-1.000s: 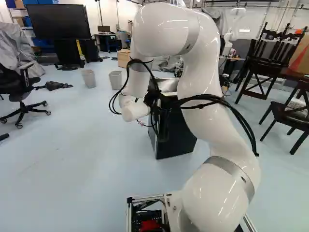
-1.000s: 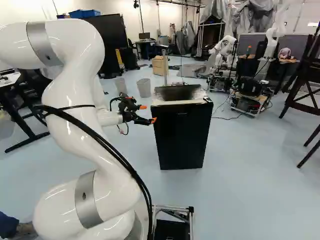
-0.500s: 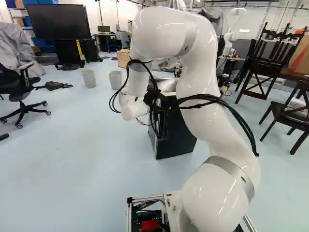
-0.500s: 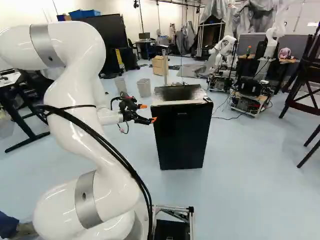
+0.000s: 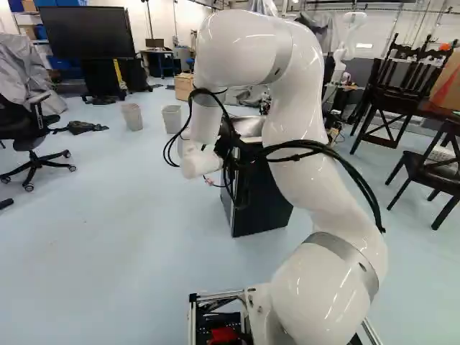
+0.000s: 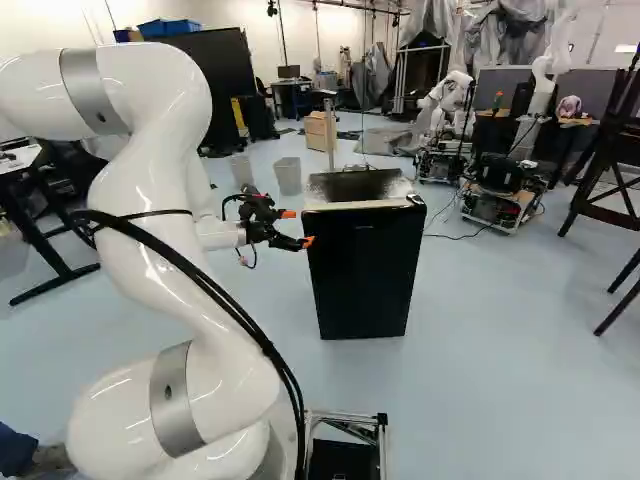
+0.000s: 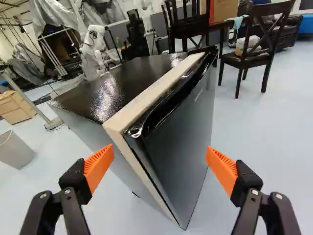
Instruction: Grab a drink from the fridge
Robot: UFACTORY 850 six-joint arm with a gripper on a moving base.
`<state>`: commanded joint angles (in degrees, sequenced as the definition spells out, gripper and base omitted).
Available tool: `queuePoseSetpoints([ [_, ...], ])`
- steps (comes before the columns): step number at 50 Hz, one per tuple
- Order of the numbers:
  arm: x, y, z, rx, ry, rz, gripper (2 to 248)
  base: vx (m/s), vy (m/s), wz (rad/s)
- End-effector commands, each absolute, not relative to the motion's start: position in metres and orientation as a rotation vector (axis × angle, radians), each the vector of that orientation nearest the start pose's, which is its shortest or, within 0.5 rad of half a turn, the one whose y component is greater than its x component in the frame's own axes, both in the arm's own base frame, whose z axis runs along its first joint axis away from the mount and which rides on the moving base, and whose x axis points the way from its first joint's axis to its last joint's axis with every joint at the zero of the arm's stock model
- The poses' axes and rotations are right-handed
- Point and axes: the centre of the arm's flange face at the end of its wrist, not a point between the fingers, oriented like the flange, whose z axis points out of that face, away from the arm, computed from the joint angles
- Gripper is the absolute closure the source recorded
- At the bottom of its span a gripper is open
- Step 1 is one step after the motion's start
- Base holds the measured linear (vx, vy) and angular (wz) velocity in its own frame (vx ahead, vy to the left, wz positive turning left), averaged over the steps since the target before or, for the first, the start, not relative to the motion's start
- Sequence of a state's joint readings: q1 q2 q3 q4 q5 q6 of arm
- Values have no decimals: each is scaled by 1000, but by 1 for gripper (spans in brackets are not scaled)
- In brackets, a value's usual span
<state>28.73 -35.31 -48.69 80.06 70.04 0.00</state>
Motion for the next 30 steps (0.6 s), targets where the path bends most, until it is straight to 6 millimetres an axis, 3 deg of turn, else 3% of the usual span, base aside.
queuePoseSetpoints([
  [12,471,163,276,-2466,1428,-2012,3,0,0,0],
  [30,471,163,276,-2645,1286,-2026,3,0,0,0],
])
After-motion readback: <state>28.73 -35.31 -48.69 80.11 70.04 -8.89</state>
